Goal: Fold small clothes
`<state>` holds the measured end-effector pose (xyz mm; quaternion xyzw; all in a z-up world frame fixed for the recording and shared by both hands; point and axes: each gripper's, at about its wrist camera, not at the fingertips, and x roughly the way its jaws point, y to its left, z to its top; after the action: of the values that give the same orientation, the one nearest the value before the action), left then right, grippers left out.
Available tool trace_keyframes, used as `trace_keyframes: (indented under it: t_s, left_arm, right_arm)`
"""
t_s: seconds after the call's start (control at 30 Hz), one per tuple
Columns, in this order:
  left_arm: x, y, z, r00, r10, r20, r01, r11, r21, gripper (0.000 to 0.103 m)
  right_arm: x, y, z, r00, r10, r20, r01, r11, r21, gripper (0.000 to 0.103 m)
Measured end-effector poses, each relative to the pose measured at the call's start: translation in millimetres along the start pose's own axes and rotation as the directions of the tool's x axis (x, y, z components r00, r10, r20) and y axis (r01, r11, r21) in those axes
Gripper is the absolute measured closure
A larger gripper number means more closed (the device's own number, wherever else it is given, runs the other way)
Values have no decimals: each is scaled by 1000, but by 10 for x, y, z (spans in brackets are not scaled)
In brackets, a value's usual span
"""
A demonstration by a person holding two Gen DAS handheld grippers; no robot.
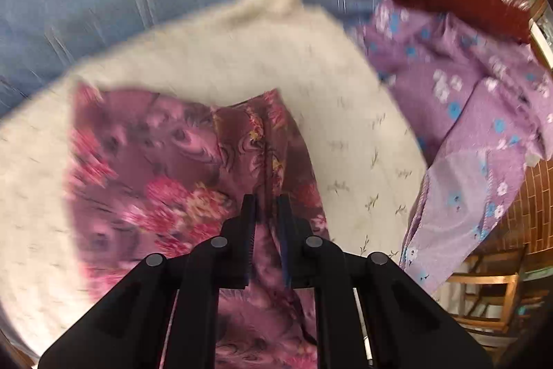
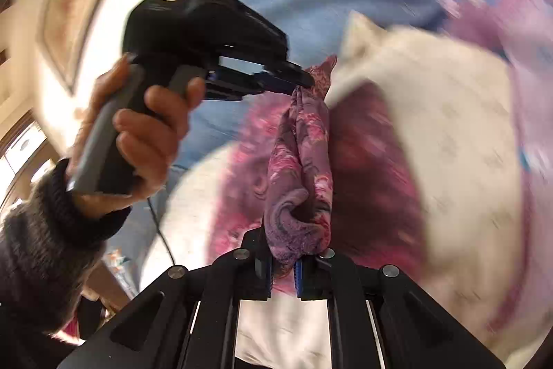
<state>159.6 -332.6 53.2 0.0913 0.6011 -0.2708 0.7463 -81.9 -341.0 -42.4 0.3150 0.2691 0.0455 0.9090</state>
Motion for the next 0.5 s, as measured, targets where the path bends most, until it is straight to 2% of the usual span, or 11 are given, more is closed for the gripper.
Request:
trace_keyframes:
  t_s: [0.03, 0.1, 0.2, 0.27, 0.33, 0.37, 0.4, 0.43, 0.5]
  left_arm:
    - [187, 5, -15, 999, 2, -36, -3, 1000, -17, 93]
    - [267, 17, -63, 999, -5, -33, 4, 999, -33, 93]
    - [-98, 166, -66, 994, -113, -1, 113, 993, -41, 92]
    - [-416, 317, -89, 988, -141, 60, 143, 989, -35, 76]
    - [-771, 593, -128, 978, -118, 172, 125, 992, -30, 9]
    - [-864, 739, -163, 972, -80, 220, 92, 995, -44, 6]
    - [-938, 887, -212, 962, -43, 268, 60, 997, -56, 6]
    - [-933, 1062, -253, 962, -12, 274, 33, 997, -70, 6]
    - [-789, 1333, -303, 975, -29, 219, 56, 991, -119, 6]
  right_arm:
    - [50, -96, -36, 999, -10, -32, 11, 999, 30, 95]
    - [129, -243, -113, 997, -19, -78, 26, 996, 84, 92]
    - [81, -242, -84, 996, -9, -94, 16, 997, 81, 82]
    - [-51, -190, -1, 997, -33, -73, 37, 998, 45, 75]
    - [-209, -193, 134, 997, -75, -6, 76, 997, 20, 71]
    - [-315, -177, 263, 992, -109, 56, 108, 994, 13, 67]
    - [-351, -176, 363, 990, -115, 83, 114, 993, 12, 64]
    - [-347, -156, 510, 989, -111, 96, 111, 994, 8, 61]
    - [-159, -134, 836, 995, -85, 59, 86, 996, -21, 55]
